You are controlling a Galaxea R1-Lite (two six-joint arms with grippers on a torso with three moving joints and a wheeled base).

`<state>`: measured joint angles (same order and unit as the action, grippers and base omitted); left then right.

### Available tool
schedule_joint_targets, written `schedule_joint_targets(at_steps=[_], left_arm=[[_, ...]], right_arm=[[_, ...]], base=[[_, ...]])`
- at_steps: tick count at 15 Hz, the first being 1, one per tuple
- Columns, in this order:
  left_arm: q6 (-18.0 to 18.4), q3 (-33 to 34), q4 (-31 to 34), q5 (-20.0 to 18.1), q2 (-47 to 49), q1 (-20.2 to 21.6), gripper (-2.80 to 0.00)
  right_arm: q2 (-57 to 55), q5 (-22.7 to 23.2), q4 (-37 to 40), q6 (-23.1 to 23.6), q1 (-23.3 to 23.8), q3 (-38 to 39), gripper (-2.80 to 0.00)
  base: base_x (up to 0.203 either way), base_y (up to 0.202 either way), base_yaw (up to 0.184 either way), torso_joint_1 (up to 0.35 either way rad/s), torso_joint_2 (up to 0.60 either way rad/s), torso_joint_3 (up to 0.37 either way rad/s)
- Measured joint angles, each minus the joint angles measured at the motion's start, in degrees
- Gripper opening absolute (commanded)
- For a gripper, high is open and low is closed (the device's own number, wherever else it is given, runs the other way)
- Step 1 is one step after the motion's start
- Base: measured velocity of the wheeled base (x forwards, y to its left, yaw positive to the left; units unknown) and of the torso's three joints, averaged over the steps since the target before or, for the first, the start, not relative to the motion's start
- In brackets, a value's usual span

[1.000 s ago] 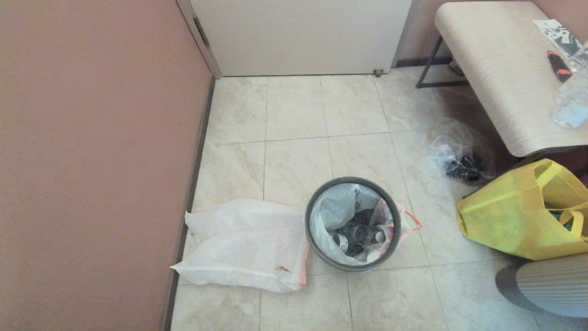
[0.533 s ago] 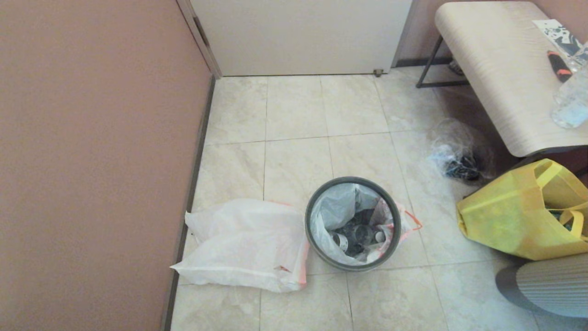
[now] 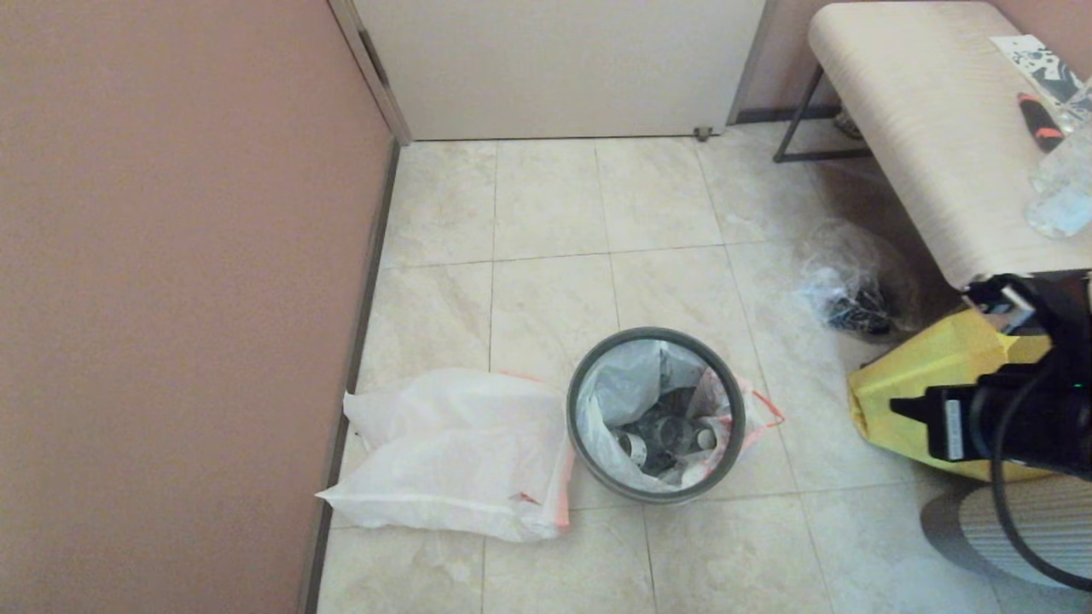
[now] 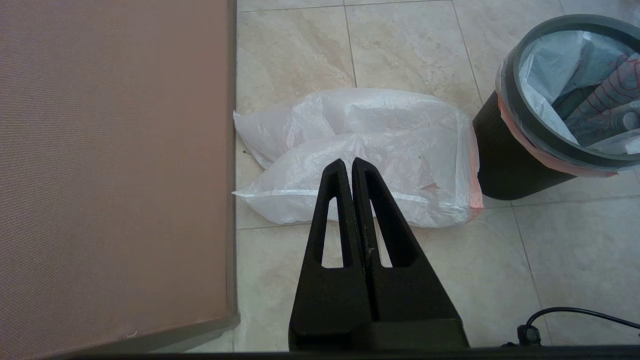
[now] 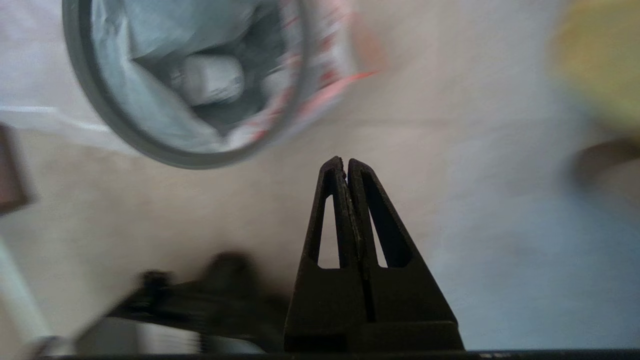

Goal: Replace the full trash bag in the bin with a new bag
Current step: Place the trash can ring on the floor

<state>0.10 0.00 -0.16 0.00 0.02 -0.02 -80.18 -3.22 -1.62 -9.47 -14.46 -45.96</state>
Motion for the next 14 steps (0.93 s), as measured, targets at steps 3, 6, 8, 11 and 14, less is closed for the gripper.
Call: schedule_joint_targets(at_steps=[3, 6, 8, 11, 14], left_arm=[[0.00, 0.00, 0.00, 0.00, 0.00, 0.02, -2.80], [0.00, 0.00, 0.00, 0.00, 0.00, 0.02, -2.80], [-0.02, 0.00, 0.02, 0.00, 0.00, 0.02, -2.80], [0.01, 0.00, 0.00, 0.00, 0.00, 0.02, -2.80], [0.00, 0.00, 0.00, 0.00, 0.00, 0.02, -2.80]], right_arm=[[-12.12, -0.11, -5.33, -5.82, -3.16, -2.62, -2.80], [-22.82, -0.17, -9.07, -6.94, -4.18, -7.00, -2.80], [-28.14, -0.22, -9.99, -7.10, -4.53, -9.99, 0.00], [-34.09, -0.59, -12.38, -7.09, -4.67, -13.26, 0.00], [-37.83, -0.79, -13.14, -7.06, -4.56, -15.89, 0.00]], base=[[0.000, 0.000, 0.000, 0.000, 0.00, 0.000], [0.000, 0.000, 0.000, 0.000, 0.00, 0.000], [0.000, 0.000, 0.000, 0.000, 0.00, 0.000], [0.000, 0.000, 0.000, 0.000, 0.00, 0.000], [0.000, 0.000, 0.000, 0.000, 0.00, 0.000]])
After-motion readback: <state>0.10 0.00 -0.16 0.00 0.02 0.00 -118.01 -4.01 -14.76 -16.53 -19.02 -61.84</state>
